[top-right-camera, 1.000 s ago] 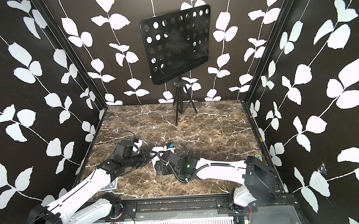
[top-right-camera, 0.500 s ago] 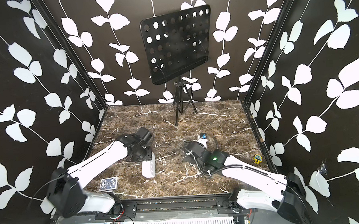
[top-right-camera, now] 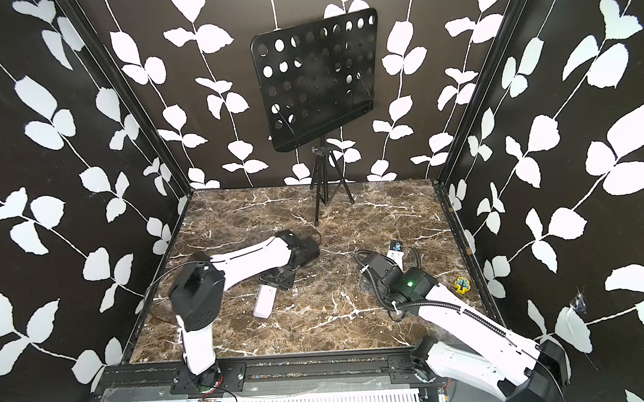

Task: Insert the battery into the alarm
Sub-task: Adjust the alarm at the center of the board.

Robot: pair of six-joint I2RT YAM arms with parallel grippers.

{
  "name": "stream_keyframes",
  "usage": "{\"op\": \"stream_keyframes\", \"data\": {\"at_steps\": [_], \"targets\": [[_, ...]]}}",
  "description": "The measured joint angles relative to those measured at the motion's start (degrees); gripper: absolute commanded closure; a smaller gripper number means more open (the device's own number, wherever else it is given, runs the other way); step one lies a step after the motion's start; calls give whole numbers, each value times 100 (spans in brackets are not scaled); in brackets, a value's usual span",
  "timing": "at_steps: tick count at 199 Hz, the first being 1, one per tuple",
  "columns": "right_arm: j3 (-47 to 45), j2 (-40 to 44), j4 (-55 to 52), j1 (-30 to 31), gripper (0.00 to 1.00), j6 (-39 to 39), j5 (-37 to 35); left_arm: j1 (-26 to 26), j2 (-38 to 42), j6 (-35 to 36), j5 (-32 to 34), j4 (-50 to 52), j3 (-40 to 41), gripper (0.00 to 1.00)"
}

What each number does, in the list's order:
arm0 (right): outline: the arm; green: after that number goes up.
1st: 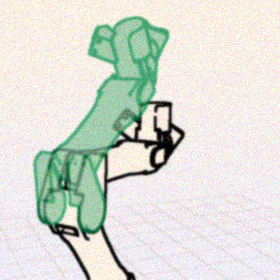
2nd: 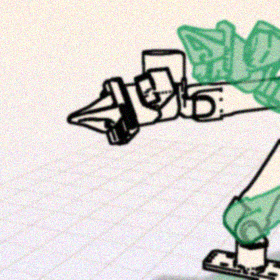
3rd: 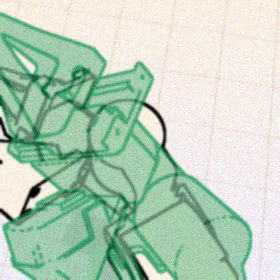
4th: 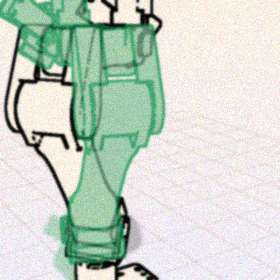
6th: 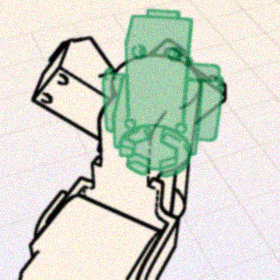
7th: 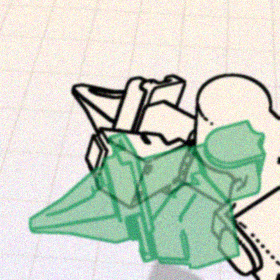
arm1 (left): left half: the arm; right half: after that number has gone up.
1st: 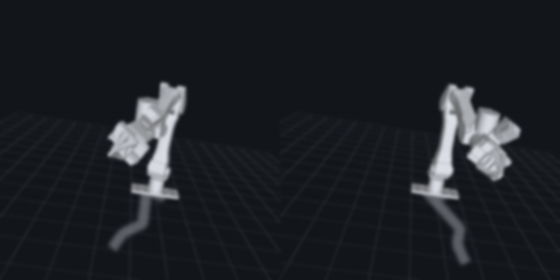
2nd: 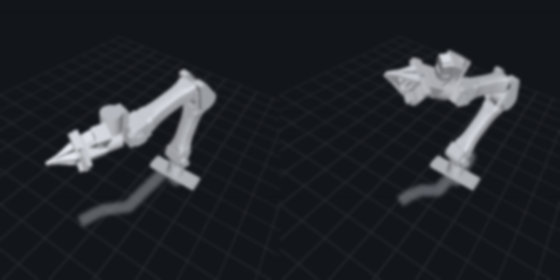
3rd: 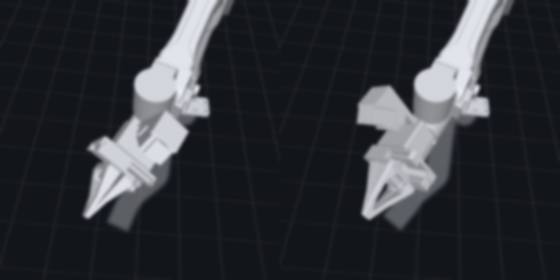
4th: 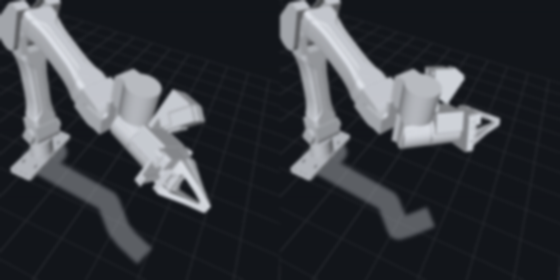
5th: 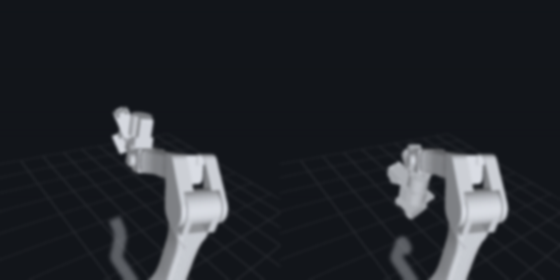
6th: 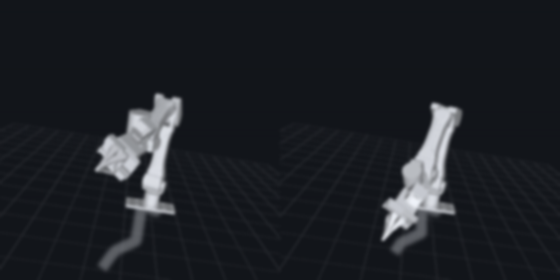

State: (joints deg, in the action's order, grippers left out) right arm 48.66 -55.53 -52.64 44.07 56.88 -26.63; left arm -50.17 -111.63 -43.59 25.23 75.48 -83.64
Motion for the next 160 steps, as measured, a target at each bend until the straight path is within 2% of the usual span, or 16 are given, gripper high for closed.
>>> {"op": "stream_keyframes", "data": {"at_steps": [20, 47, 89, 118, 140, 150, 160], "targets": [[-85, 138, 50, -35, 1, -201, 7, -129, -251, -138, 92, 190, -313, 67], [-216, 354, 81, -101, 1, -476, 4, -358, -619, -315, 197, 380, -688, 36], [-229, 669, 83, -210, 1, -774, -79, -848, -957, -693, -157, 264, -931, 21], [-210, 876, 66, -214, 1, -925, -149, -1014, -903, -944, -448, 70, -1187, 20], [-170, 1014, 68, -214, 1, -1049, -299, -1010, -564, -1027, -533, -284, -1200, 12], [-153, 1069, 85, -214, 1, -1172, -409, -981, -315, -1032, -511, -468, -1200, 2], [-118, 1106, 120, -219, 1, -1419, -538, -933, 39, -997, -485, -721, -1141, 1]]}}
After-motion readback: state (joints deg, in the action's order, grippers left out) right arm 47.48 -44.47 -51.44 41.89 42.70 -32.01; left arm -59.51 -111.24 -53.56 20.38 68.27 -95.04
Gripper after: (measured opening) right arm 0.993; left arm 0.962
